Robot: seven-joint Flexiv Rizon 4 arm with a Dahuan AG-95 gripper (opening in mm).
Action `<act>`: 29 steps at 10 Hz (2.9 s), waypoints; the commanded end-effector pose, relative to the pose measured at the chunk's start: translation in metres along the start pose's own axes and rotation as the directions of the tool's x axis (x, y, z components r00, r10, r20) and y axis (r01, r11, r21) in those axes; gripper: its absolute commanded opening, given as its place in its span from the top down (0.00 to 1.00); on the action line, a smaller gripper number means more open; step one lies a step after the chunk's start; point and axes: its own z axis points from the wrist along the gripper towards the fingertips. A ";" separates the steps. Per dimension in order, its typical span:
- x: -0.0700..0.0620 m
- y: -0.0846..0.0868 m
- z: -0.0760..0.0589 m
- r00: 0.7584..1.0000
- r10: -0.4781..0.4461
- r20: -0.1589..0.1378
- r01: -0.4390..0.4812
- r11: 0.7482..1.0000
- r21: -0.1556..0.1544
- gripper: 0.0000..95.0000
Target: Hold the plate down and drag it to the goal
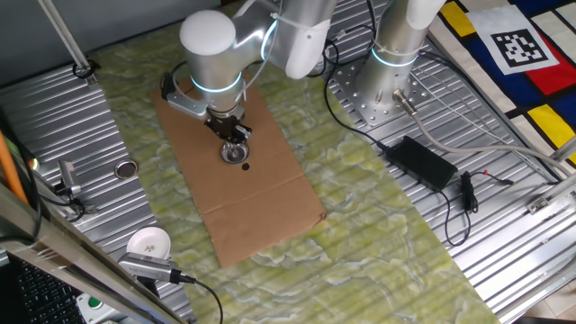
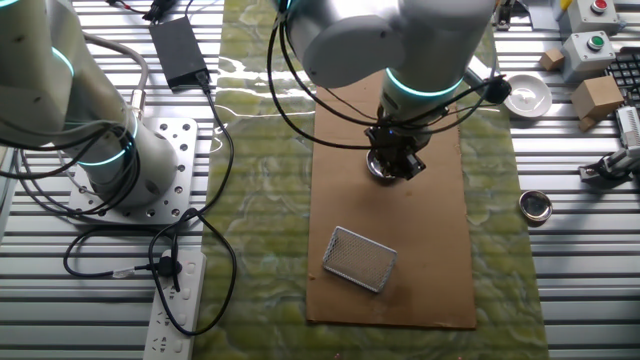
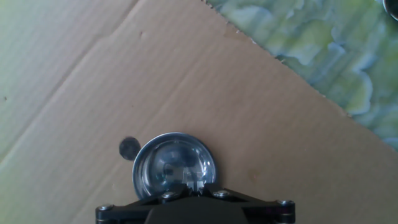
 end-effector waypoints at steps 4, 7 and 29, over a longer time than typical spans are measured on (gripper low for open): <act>0.010 -0.008 0.002 1.000 -0.019 0.002 0.019 1.000 0.002 1.00; 0.018 -0.013 0.005 0.999 -0.033 0.004 0.033 0.999 0.002 1.00; 0.070 -0.042 0.009 0.984 -0.171 -0.043 0.173 0.984 0.038 1.00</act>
